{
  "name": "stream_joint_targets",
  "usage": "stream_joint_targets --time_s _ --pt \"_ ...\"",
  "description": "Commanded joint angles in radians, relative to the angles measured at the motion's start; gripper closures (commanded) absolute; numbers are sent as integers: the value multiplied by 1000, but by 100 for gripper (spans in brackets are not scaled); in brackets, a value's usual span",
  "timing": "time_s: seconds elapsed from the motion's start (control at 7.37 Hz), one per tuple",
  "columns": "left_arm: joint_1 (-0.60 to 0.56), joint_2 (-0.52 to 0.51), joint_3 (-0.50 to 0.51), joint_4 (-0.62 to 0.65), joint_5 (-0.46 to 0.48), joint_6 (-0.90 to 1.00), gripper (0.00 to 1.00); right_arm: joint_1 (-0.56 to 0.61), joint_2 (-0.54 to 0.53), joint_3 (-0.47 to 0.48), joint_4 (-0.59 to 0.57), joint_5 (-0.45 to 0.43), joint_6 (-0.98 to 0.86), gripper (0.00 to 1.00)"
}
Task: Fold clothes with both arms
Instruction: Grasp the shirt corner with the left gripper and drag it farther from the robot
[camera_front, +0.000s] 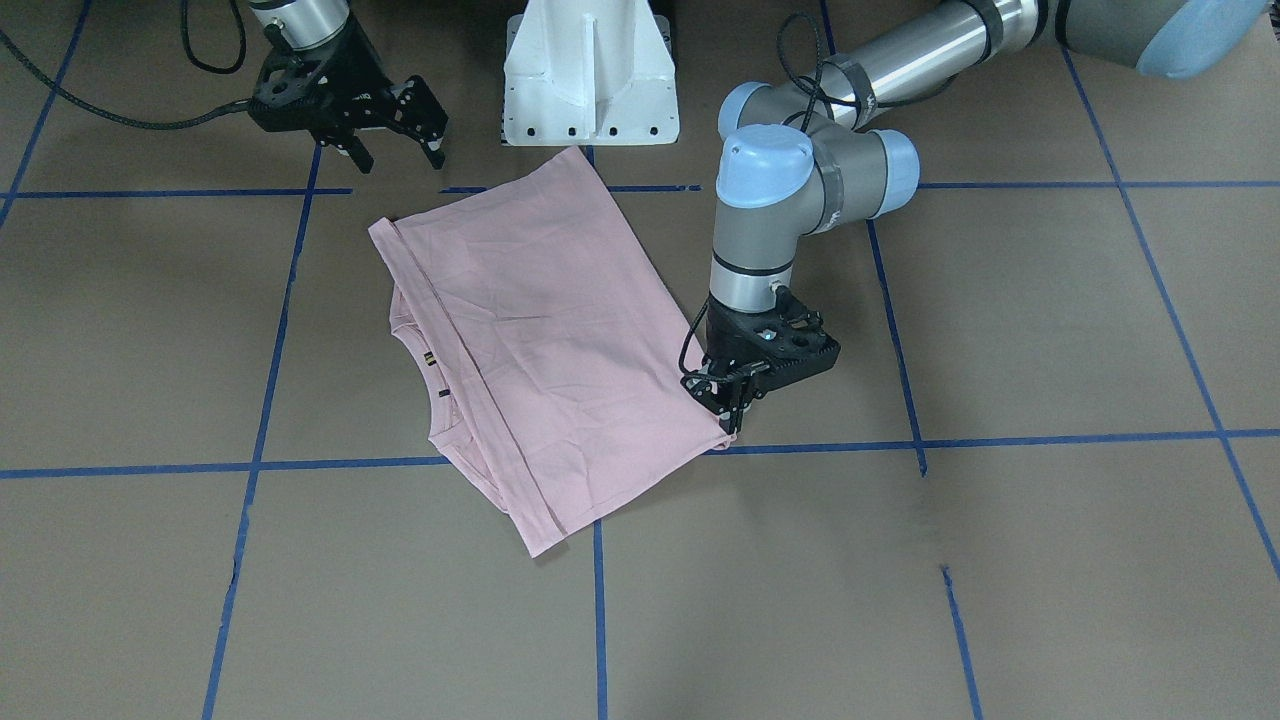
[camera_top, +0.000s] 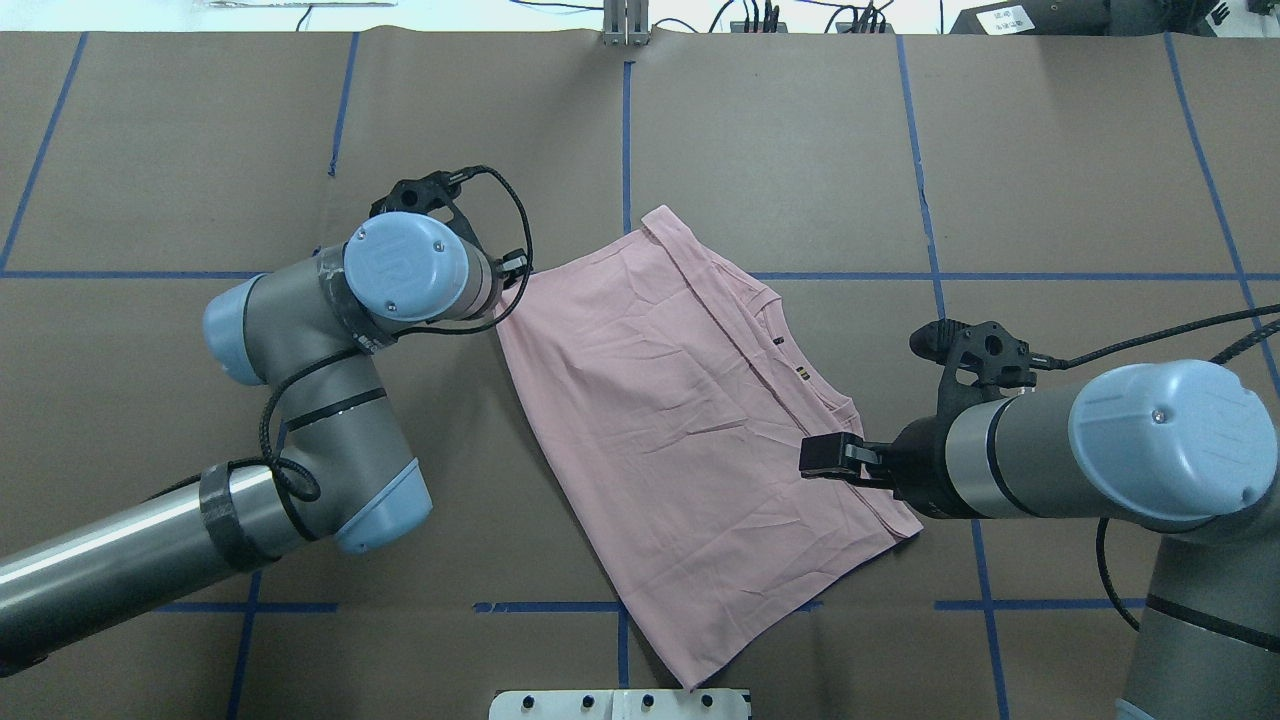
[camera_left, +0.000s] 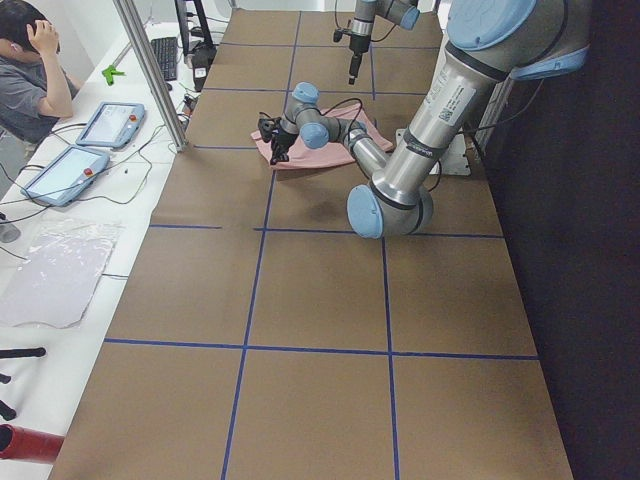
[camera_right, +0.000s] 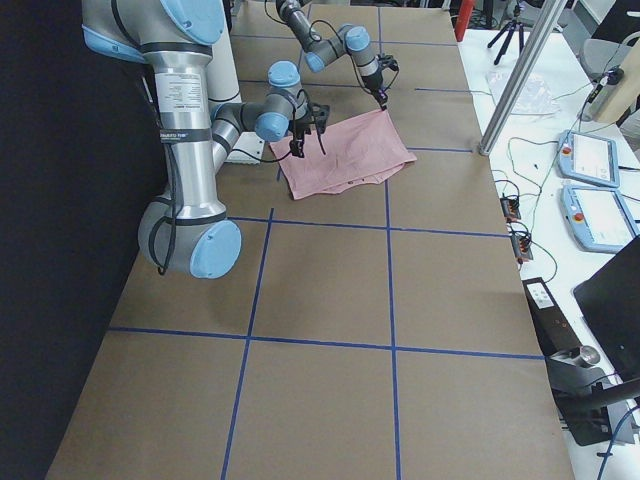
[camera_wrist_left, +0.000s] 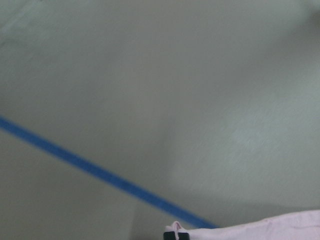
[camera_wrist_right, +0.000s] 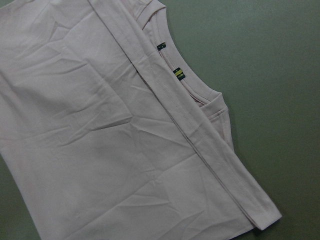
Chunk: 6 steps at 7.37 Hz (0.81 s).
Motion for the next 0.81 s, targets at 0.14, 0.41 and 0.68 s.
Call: stream_joint_targets --time_s 0.14,0.41,0.68 --pt "-48 -162 285 -206 38 141 100 -3 1 -22 -2 -30 5 0" --pt "-53 -183 410 -355 102 180 100 -4 1 -28 -2 -30 8 0" --pt "-53 -216 472 -357 115 180 100 -4 3 -34 0 -32 8 0"
